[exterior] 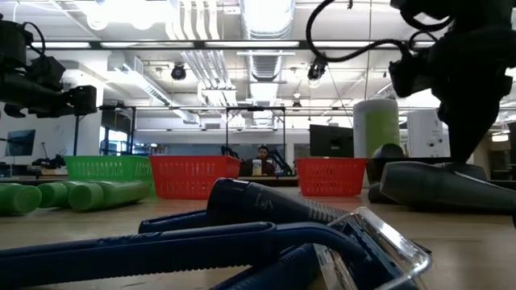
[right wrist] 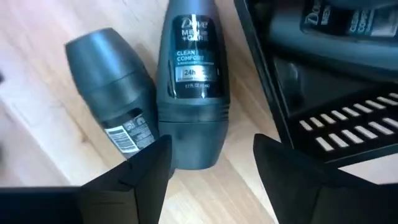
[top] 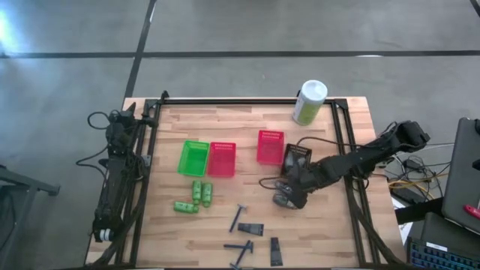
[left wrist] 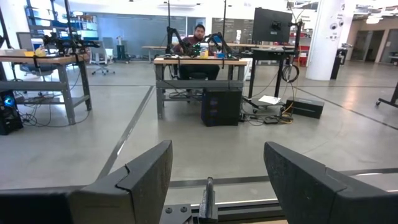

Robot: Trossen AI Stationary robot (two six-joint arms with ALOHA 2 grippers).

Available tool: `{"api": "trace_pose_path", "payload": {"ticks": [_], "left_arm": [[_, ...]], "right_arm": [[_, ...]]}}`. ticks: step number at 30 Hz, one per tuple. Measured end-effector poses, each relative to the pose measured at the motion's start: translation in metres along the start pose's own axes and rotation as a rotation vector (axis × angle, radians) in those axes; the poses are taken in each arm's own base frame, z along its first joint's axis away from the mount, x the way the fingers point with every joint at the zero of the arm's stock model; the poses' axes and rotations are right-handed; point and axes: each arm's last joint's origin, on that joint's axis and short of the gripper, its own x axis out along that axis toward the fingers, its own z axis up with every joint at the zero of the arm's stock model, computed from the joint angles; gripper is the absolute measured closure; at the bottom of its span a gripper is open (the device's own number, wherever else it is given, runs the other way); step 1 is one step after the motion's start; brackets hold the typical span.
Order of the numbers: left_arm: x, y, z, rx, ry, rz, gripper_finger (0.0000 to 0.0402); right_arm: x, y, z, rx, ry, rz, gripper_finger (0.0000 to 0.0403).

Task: Pick & Place Travel size toiletries
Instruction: Adjust the black basket, then put the gray deodorant into the black basket

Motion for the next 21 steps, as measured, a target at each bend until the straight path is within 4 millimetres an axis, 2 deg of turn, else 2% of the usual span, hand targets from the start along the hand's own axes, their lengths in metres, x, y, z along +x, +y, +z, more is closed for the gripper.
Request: {"api": "trace_pose_path", "payload": {"ticks": [5,9,12,17,21], "left_arm": [[0.000,0.000,0.000,0.000,0.000,0.000,0.0142],[0.000,0.000,0.000,0.000,0.000,0.000,0.0142],[0.000,0.000,0.000,0.000,0.000,0.000,0.0142],[0.000,0.000,0.000,0.000,0.000,0.000,0.0142],[0.000,0.000,0.000,0.000,0.000,0.000,0.0142]], "right_arm": [[0.002,-0.019,0.005,0.061,0.013,-0.158,0.0183],[0.002,-0.025,0.007,0.053,0.033,-0.181,0.0182],[-0.003,-0.023,0.008,0.050,0.032,-0.121,0.0178],[-0.015,-0.006,0.008,-0.022,-0.012,0.095,0.0169],[-0.013,0.007,0.004,-0.083,-0.033,0.167,0.0155]]}}
